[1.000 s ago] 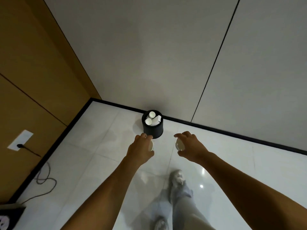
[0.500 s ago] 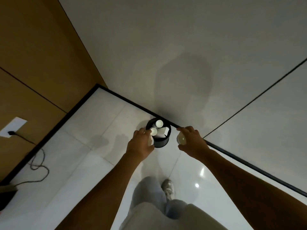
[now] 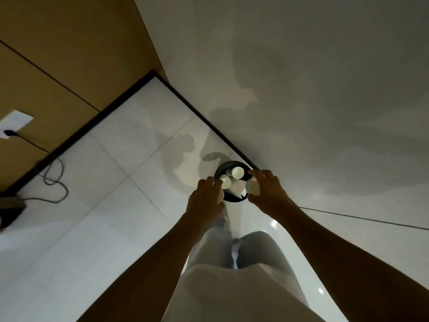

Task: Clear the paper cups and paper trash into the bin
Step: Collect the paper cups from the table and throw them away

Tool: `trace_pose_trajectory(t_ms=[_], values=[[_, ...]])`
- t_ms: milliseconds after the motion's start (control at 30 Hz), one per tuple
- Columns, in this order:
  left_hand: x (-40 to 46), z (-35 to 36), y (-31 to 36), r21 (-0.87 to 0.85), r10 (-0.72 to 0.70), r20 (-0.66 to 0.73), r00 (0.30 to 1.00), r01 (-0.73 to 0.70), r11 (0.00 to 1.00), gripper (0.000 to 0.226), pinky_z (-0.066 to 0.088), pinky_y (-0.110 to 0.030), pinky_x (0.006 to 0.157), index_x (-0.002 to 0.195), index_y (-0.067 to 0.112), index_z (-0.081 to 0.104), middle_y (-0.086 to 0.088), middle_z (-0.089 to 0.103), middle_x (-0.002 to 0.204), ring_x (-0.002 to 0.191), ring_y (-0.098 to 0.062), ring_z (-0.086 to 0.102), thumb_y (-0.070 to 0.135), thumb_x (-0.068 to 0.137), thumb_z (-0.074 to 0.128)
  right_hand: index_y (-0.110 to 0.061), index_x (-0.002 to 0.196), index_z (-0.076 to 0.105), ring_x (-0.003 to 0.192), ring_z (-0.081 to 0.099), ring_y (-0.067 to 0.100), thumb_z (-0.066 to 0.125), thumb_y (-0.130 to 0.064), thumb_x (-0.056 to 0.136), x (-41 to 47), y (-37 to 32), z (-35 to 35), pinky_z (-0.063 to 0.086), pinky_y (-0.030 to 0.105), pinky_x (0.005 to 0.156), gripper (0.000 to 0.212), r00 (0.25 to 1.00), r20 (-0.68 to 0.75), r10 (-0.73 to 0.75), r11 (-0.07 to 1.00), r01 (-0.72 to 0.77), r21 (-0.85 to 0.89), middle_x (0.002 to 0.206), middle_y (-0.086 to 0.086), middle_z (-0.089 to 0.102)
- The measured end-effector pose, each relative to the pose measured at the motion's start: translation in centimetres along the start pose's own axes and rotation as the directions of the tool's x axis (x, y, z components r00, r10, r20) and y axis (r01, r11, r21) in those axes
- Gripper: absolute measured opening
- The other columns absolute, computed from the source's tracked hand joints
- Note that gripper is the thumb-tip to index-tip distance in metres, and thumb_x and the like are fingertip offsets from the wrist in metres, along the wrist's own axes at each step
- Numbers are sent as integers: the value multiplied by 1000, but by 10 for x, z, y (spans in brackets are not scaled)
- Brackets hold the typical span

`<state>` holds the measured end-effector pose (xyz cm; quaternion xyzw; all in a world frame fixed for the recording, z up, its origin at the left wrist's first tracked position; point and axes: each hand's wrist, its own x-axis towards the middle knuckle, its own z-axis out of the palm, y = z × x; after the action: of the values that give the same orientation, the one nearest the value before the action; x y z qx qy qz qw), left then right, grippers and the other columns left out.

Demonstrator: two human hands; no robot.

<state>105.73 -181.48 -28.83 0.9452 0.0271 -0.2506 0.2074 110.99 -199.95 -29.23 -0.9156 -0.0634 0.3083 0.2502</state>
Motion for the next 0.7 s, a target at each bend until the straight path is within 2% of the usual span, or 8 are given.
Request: trace_pose_trajectory(t_ms=[233,400,567,700], values=[[66,55,3,-127,-156,-6,988,154,980,58,43,-26,99,140,18,35,-1,38,144,130,-17,37,37,91,60,-17,143,34,125,41,29,73,-25,82,80,43,14,41,27,90,73,991,127,-27,997,37,-72,143,10,35],[110,117,3,-214,-304,-63,951,284,935,54,43,-25,98,138,19,37,0,39,142,129,-16,38,34,91,60,-20,143,35,130,39,28,71,-30,84,132,92,38,42,33,98,70,977,202,-72,984,102,-143,146,7,36],[156,186,-15,-211,-355,-125,927,325,922,52,47,-31,92,132,14,46,-7,46,137,126,-23,42,26,85,67,-22,141,37,129,39,27,72,-25,83,188,137,80,45,33,93,68,962,245,-125,965,175,-194,145,6,36],[189,239,-36,-202,-355,-120,927,327,923,51,49,-35,90,128,11,49,-10,48,134,123,-28,45,21,83,69,-21,141,37,127,38,27,71,-21,83,227,166,124,46,31,87,67,948,259,-185,941,247,-230,146,6,34]])
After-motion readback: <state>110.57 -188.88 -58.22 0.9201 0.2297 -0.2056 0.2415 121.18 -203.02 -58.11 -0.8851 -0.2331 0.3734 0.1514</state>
